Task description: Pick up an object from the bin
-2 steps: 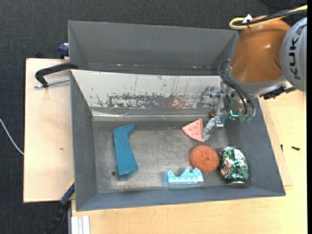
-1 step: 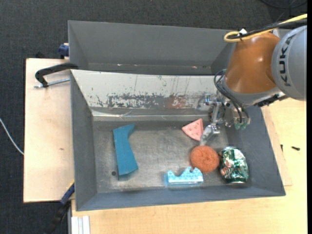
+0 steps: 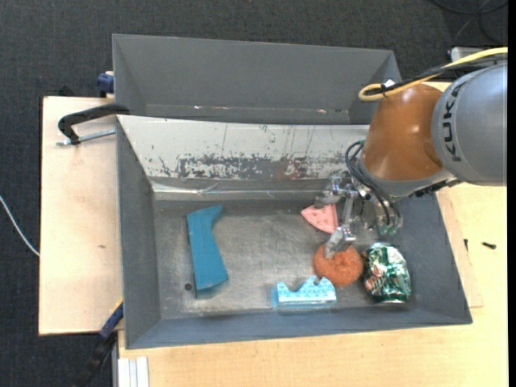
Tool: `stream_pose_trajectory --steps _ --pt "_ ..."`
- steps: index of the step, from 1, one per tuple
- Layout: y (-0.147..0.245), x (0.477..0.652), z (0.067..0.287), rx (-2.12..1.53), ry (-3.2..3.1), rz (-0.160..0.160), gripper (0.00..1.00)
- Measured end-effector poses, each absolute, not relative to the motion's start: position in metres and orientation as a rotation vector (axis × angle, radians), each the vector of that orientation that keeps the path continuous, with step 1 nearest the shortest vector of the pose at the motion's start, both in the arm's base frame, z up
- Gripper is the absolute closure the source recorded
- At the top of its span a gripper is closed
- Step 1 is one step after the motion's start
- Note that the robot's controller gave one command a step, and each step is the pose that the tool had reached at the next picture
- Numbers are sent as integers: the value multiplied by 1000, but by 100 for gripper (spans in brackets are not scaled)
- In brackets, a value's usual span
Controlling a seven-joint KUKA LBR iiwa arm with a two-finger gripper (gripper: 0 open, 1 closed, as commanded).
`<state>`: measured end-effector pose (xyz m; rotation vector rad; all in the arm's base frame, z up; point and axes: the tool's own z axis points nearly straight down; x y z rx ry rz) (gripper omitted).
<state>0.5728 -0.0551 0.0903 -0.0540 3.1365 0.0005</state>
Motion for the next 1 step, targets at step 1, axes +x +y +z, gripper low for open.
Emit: stream_pose_trajectory --steps 1 --pt "-56 573 85 -53 3139 0 100"
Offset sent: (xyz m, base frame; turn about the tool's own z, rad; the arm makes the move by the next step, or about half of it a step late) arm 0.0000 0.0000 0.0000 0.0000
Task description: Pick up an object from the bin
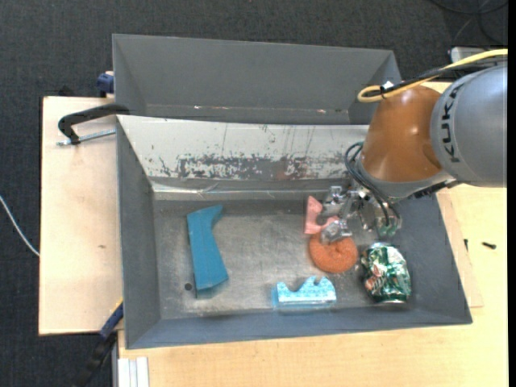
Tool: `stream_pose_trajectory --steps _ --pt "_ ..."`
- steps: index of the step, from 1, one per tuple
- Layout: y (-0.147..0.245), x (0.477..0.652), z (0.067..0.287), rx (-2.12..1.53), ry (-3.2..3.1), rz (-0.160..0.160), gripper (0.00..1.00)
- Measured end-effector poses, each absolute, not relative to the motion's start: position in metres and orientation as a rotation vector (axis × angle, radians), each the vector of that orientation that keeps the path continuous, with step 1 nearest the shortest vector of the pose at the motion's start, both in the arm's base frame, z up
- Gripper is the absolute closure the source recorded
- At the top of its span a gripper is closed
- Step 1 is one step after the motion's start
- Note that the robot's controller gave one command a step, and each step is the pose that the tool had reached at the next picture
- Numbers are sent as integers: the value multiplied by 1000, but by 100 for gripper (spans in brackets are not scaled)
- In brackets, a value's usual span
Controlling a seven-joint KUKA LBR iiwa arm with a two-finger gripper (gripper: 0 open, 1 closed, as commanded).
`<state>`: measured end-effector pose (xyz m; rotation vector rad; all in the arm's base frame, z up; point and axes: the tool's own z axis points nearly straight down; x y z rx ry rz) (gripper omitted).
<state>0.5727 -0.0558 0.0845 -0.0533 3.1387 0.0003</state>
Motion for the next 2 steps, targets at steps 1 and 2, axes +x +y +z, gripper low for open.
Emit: stream_pose_trajectory --steps 1,2 --pt "-56 573 85 -54 3139 0 100" --pt "-55 576 83 -192 3133 -1 100"
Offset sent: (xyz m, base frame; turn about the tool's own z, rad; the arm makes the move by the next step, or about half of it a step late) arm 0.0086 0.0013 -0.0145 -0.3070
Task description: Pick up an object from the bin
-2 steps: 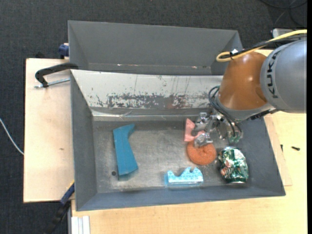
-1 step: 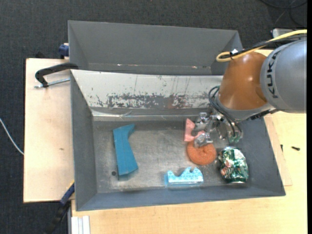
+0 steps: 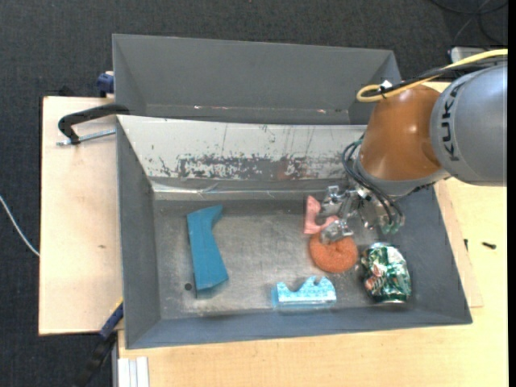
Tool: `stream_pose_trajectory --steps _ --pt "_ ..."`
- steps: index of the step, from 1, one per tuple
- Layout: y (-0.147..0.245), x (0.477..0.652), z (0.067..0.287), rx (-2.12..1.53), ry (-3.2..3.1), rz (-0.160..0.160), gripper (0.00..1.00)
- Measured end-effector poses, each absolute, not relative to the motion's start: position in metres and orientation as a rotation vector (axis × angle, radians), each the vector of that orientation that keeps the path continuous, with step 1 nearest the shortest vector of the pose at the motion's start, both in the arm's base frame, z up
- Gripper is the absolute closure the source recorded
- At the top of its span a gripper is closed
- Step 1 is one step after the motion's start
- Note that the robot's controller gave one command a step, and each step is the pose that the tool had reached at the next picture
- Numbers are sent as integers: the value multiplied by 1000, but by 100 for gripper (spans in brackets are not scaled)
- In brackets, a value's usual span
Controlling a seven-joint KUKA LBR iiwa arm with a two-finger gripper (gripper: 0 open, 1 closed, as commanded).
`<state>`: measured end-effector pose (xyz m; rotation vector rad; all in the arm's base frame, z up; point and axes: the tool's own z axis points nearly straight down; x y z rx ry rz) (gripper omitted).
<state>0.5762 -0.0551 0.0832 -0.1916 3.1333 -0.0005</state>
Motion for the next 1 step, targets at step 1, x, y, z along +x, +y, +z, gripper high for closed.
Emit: stream_pose_trajectory --steps 1 --pt "-87 579 82 -429 3095 12 100"
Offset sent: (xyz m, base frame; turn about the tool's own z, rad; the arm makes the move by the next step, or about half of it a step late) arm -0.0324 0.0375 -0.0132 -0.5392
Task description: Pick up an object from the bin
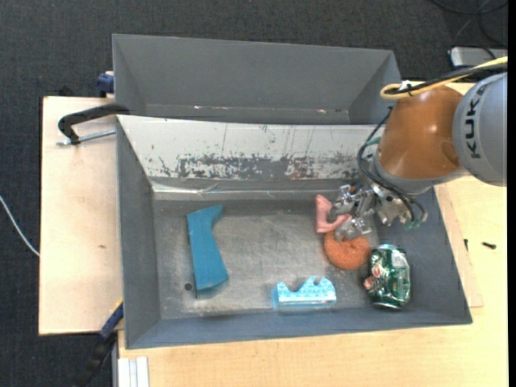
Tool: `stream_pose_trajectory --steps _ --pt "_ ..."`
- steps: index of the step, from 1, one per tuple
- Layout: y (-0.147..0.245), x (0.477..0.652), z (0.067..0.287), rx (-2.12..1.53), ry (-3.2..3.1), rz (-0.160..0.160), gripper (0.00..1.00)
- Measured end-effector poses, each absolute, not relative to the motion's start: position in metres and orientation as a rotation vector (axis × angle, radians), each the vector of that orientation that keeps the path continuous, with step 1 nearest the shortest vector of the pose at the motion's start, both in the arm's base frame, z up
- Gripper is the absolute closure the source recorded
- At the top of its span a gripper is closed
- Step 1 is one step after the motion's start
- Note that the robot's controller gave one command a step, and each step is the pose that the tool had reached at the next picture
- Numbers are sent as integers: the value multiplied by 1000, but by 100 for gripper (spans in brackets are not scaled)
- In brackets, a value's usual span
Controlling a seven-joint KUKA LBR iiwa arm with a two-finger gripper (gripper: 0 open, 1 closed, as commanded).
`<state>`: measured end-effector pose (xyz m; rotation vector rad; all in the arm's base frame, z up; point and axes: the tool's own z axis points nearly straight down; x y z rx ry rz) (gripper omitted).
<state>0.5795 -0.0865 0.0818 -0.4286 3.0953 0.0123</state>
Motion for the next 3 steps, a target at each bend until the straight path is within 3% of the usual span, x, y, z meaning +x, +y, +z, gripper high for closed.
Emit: stream_pose_trajectory --steps 1,2,3 --pt "-87 572 82 -155 3118 -13 100" --pt "-84 564 82 -427 3079 -10 100" --pt "-41 548 83 -701 3040 -25 100"
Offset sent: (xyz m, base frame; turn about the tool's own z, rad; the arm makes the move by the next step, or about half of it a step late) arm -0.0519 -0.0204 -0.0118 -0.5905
